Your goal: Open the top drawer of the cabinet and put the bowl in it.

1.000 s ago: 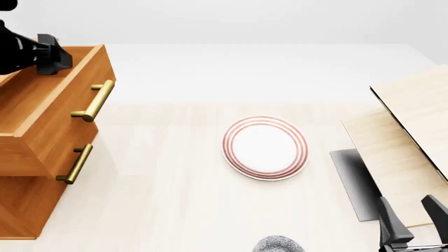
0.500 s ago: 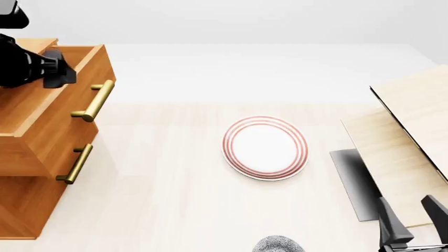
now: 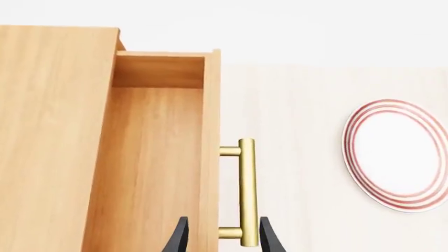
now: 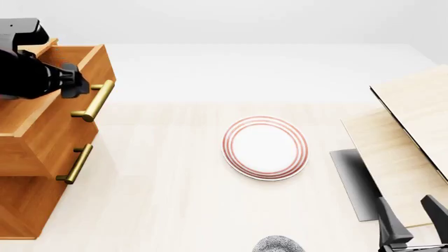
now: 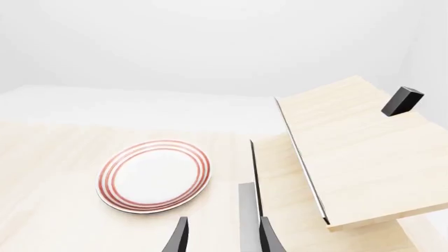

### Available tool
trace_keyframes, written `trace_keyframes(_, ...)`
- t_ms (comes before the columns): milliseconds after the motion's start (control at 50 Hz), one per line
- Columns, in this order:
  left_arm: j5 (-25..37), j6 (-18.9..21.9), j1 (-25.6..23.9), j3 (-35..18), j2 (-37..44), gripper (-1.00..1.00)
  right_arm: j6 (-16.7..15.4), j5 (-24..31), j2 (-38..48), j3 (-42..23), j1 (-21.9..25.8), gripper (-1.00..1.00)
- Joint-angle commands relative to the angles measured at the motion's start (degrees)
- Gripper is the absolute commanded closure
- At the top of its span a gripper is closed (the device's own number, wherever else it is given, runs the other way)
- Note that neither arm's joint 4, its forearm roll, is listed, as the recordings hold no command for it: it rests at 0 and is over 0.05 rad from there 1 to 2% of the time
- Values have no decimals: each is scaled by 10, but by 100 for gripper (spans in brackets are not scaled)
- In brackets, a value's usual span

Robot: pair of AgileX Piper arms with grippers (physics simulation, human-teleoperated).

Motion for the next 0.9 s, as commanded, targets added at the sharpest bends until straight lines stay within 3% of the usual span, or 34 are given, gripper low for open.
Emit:
trace_keyframes(20,-16,-5,-1,16,4,-100,0,-3,3,0,0,-100)
trace_keyframes(440,-32,1,3,40,4,-100,-1,-1,3,0,1,-100)
trace_keyframes(740,-22,7,-69,21,30,-100,-2,-1,4,0,1,-100)
trace_keyframes(900,-20,20,-79,26,36,-100,-2,0,3,0,2,-100)
